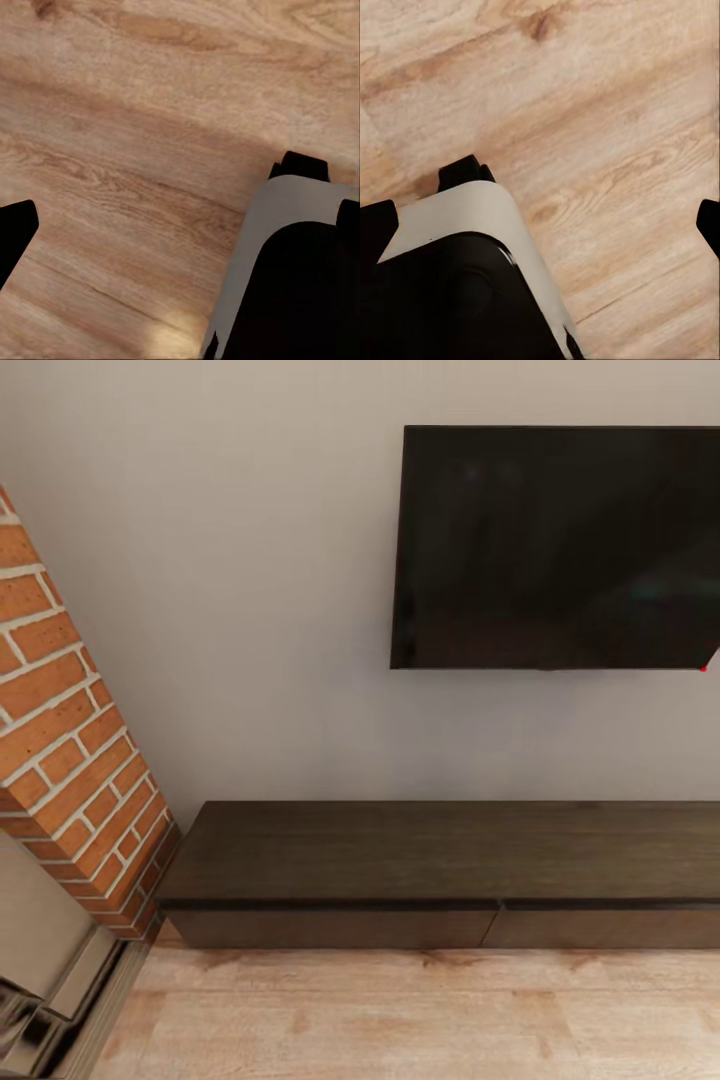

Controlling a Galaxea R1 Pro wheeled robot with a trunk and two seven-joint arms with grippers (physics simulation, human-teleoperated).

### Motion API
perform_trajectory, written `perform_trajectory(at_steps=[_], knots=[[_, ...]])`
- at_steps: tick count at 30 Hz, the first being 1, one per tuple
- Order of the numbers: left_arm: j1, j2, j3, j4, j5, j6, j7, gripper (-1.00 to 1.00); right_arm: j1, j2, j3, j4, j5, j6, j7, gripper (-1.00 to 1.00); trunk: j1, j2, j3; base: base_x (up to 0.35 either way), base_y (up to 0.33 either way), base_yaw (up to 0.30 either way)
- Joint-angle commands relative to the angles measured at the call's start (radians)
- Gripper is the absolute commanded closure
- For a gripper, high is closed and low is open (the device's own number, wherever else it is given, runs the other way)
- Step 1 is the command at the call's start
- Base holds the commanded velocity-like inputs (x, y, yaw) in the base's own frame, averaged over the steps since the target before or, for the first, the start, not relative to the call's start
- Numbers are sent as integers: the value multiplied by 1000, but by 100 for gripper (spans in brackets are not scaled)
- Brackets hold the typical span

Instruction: Place each of the two pumpkins and all three candles from the living room inside a cabinet in the living room (use any cabinet), then make sure every cabinet is closed, and position the cauldron so it is next to a table in the living room.

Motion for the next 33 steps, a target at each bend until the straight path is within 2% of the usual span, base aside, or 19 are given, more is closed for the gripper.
perform_trajectory(at_steps=[1, 5, 8, 12, 33], knots=[[16, -5, -10, 3, 8, -4, 1, -100, 17, 1, -6, 7, -1, -6, 1, -100, 0, 0, -1, 0, 0, 0], [71, -13, -9, 3, 10, -2, 1, -100, 57, 4, -6, 18, -2, -7, 1, -100, 0, 0, -1, 0, 0, 0], [87, -12, -8, 3, 12, 1, 2, -100, 64, 20, -6, 20, -4, -5, 1, -100, 0, 0, -1, 0, 0, 0], [92, -9, -7, 3, 9, -2, 2, -100, 65, 40, -7, 21, -5, -6, 1, -100, 0, 0, -1, 0, 0, 0], [93, -12, -6, 3, 8, -1, 2, -100, 66, 42, -7, 21, -4, -6, 1, -100, 0, 0, -1, 0, 0, 0]])
